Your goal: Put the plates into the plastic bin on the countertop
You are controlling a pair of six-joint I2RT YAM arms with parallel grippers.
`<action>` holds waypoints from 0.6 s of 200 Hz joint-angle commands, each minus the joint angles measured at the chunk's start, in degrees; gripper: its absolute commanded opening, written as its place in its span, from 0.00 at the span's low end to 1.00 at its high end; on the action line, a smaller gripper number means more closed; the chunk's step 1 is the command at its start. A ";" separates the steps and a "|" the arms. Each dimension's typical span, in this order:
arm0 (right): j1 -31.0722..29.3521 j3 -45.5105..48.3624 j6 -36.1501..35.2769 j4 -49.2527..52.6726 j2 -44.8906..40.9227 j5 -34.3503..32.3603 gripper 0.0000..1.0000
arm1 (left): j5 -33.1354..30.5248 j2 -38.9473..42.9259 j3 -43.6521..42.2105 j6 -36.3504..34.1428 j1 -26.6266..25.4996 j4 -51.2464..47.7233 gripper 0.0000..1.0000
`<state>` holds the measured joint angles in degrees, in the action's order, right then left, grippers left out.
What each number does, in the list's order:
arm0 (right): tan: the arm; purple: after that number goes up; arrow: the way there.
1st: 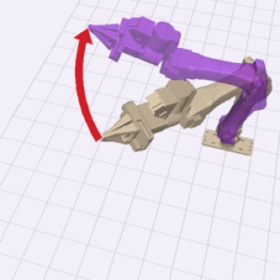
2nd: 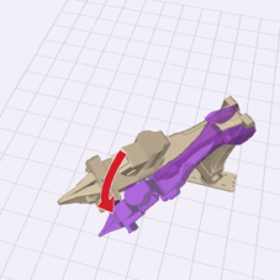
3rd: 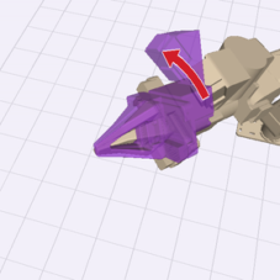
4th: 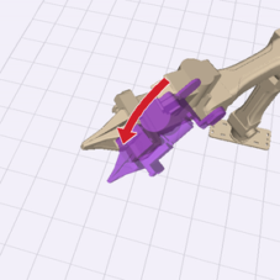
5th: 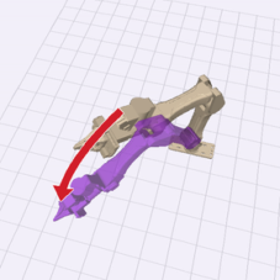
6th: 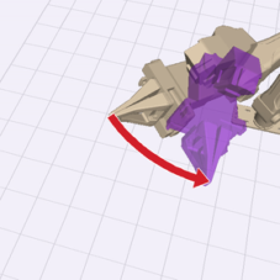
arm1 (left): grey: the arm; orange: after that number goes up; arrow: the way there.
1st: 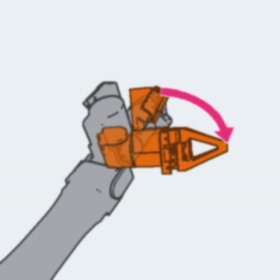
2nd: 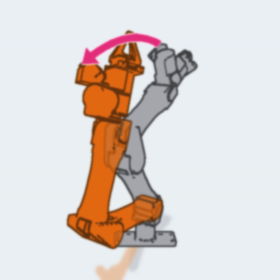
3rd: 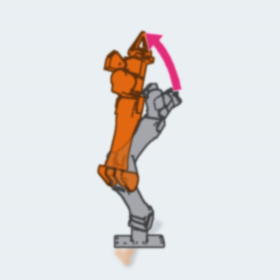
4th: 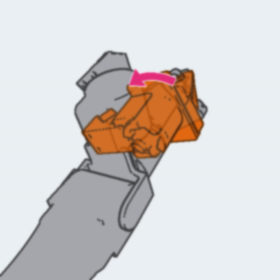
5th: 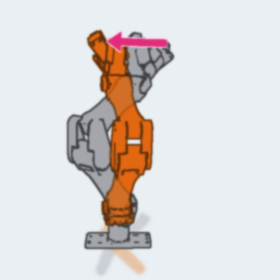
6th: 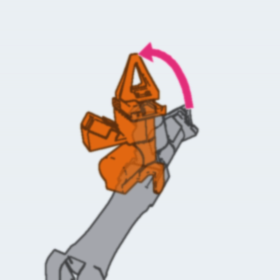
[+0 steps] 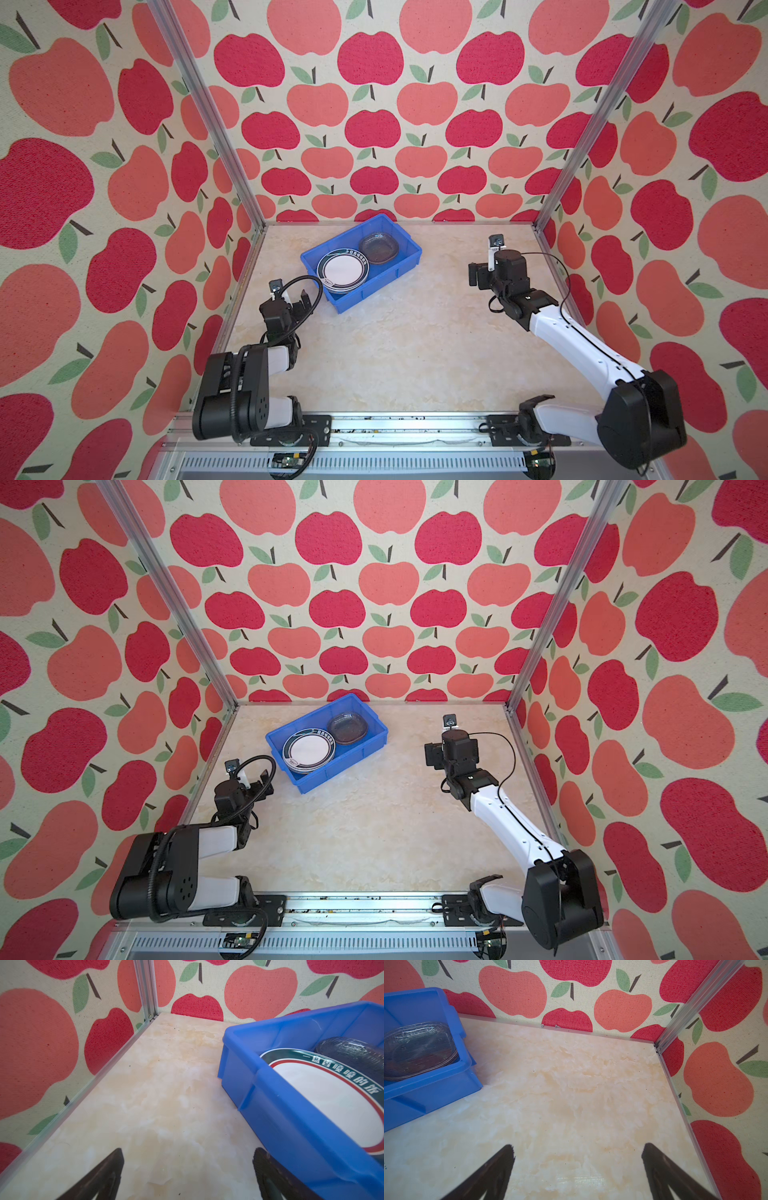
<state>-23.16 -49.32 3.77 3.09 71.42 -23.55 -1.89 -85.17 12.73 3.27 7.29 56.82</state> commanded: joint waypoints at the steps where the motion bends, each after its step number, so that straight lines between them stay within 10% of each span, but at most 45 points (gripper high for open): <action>1: 1.76 2.13 -1.05 -2.44 0.39 -2.00 1.00 | 2.49 -10.44 -3.20 0.27 0.52 23.52 0.99; 67: 8.82 17.09 -6.26 -18.43 -4.31 -1.87 0.99 | 3.27 -6.67 4.14 -0.04 0.42 5.54 0.99; 120: 14.31 24.47 -9.00 -44.95 10.61 5.76 1.00 | 5.69 -6.85 4.41 -1.60 0.02 3.74 0.99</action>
<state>-8.84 -24.82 -1.39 -28.18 79.22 -23.49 2.04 -92.25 16.67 2.85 7.44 62.26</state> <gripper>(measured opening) 0.995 0.992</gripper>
